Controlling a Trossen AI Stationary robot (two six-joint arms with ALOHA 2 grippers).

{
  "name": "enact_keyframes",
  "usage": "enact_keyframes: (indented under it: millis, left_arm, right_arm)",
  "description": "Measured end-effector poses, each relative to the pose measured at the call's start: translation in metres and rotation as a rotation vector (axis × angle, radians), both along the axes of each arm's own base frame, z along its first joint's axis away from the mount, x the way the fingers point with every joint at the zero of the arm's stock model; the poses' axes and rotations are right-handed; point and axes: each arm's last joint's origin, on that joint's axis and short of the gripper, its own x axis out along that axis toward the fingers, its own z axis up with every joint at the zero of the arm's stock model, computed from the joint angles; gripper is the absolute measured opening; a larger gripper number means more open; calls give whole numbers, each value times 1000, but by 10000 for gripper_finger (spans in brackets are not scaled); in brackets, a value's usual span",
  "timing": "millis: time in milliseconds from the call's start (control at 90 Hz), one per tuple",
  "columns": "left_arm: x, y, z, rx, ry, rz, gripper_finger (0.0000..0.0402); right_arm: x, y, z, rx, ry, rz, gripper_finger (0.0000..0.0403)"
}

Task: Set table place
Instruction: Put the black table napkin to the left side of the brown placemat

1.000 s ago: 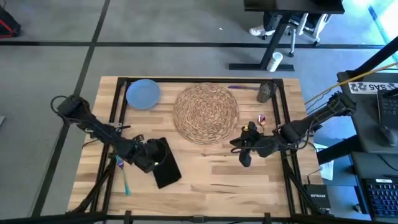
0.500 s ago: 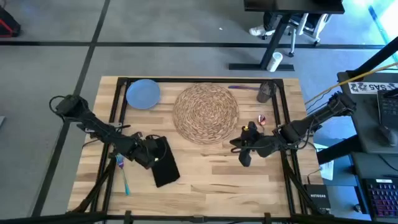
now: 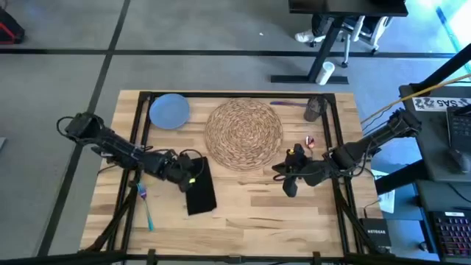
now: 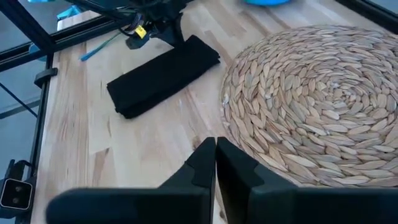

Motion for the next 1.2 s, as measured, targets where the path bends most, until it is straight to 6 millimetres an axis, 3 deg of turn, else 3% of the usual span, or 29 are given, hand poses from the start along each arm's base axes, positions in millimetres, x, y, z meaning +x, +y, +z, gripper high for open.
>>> enact_keyframes:
  millis: [633, 1200]
  left_arm:
    - [22, -10, 48, -33, -186, -39, 0]
    - [17, -43, 55, -119, -283, -99, 0]
  right_arm:
    - [-1, 0, -1, -6, 11, 0, 0]
    - [-1, -1, -2, -13, 23, 1, 0]
